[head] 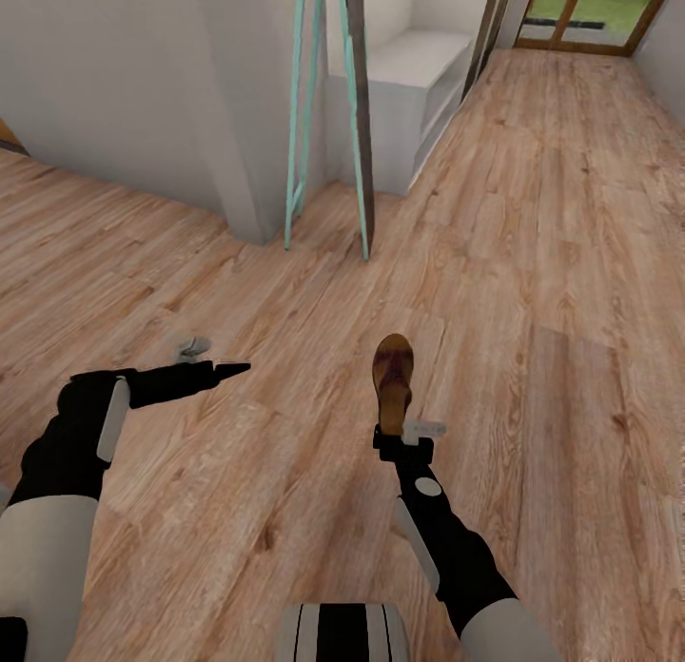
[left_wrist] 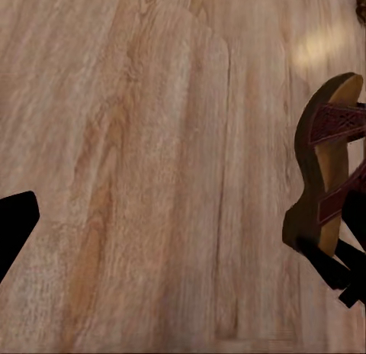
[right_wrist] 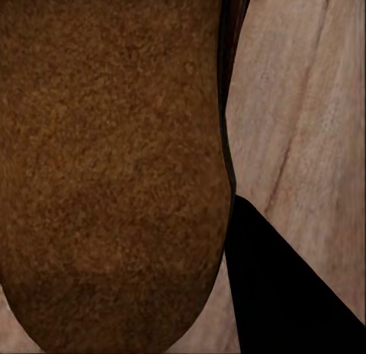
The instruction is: Pick up the two gym shoes and the two sandals from the corridor floor and place them onto the hallstand (shoe rack) in the corridor, making sure they are on the rack and not on the floor. Arrange them so the two gym shoes are next to each other and the two sandals are next to each other.
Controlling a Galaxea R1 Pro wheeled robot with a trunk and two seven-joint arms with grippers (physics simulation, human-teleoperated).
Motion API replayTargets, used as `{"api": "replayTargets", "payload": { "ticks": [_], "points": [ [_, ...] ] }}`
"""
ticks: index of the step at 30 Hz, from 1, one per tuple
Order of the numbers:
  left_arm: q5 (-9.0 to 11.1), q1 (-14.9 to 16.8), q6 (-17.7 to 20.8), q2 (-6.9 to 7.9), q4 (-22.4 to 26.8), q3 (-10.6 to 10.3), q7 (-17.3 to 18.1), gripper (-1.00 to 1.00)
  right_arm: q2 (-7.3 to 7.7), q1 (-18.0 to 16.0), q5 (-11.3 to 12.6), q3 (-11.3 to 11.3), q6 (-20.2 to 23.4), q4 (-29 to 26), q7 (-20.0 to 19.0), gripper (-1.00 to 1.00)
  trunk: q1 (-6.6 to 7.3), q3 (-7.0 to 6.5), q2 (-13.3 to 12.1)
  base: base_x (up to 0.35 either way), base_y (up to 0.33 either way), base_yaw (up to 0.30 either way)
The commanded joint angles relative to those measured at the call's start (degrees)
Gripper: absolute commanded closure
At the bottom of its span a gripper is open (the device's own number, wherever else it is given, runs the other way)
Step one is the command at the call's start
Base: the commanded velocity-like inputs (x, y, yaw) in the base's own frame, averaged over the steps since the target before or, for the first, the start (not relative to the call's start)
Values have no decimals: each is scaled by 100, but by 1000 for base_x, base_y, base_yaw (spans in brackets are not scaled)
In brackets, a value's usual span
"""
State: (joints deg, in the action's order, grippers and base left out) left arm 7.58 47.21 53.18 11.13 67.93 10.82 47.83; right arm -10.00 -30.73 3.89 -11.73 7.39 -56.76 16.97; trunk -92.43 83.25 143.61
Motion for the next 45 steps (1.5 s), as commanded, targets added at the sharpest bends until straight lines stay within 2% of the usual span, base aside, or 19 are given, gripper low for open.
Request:
{"api": "replayTargets", "payload": {
  "ticks": [1, 4, 6, 8, 11, 12, 13, 15, 16, 17, 20, 21, 25, 29, 32, 37, 45],
  "points": [
    [21, -129, -74, 13, 24, 6, -14, -100, 0, -3, 58, -13, 18, -8, 40, 100, 1, -3, 1, 0, 0, -232],
    [5, -396, -378, 24, 50, 7, -136, -100, 116, -3, 58, -8, 12, 6, 36, 100, 1, -20, 1, 0, 0, -232],
    [1, -622, -557, 28, 57, 4, -312, -100, 285, -3, 64, -6, 10, 0, 35, 100, 1, -32, 1, 0, 0, -232],
    [4, -987, -808, 27, 61, 0, -526, -100, 477, -3, 61, -2, 16, -55, 35, 100, 1, -44, 1, 0, 0, -232],
    [1, -1410, -1438, 4, 34, -1, -651, -100, 695, -1, 49, -4, 33, -143, 35, 100, 1, -61, 1, 0, 0, -232],
    [1, -1607, -1777, -14, 9, -1, -701, -100, 806, 10, 50, -4, 25, -153, 35, 100, 1, -67, 1, 0, 0, -232],
    [2, -1711, -1954, -23, 1, -1, -730, -100, 867, 26, 51, -4, 22, -156, 35, 100, 1, -73, 1, 0, 0, -232],
    [28, -2147, -2671, -50, -55, -1, -882, -100, 1118, 169, 72, -5, 7, -168, 35, 100, 1, -84, 1, 0, 0, -232],
    [36, -2254, -2845, -58, -79, -1, -926, -100, 1175, 220, 78, -5, -1, -174, 35, 100, 1, -90, 1, 0, 0, -232],
    [51, -2450, -3187, -87, -146, -3, -1015, -100, 1274, 336, 85, -5, -32, -179, 35, 100, 1, -96, 1, 0, 0, -232],
    [51, -2762, -3815, -201, -396, -2, -1197, -100, 1387, 604, 81, -5, -154, -176, 33, 100, 1, -114, 1, 0, 0, -232],
    [28, -2996, -4475, -353, -821, -2, -1431, -100, 1443, 944, 67, -5, -403, -172, 29, 100, 1, -120, 1, 0, 0, -232],
    [19, -3352, -5715, -461, -1641, -1, -1788, -100, 1483, 1681, 41, -8, -945, -166, 23, 100, 1, -143, 1, 0, 0, -232],
    [15, -3655, -6279, -469, -2012, -1, -1856, -100, 1493, 2206, 32, -12, -1304, -147, 19, 100, 1, -167, 1, 0, 0, -232],
    [39, -3930, -6720, -462, -2225, 0, -1880, -100, 1499, 2721, -130, -13, -1937, -132, 17, 100, 1, -186, 1, 0, 0, -232],
    [77, -4323, -7213, -455, -2276, 6, -1893, -100, 1501, 3149, -517, -8, -2516, 25, 18, 100, 1, -218, 1, 0, 0, -232],
    [70, -4472, -7388, -444, -2284, 7, -1900, -100, 1495, 3268, -641, -10, -3061, 532, 29, 100, 1, -268, 1, 0, 0, -232]
  ]
}}
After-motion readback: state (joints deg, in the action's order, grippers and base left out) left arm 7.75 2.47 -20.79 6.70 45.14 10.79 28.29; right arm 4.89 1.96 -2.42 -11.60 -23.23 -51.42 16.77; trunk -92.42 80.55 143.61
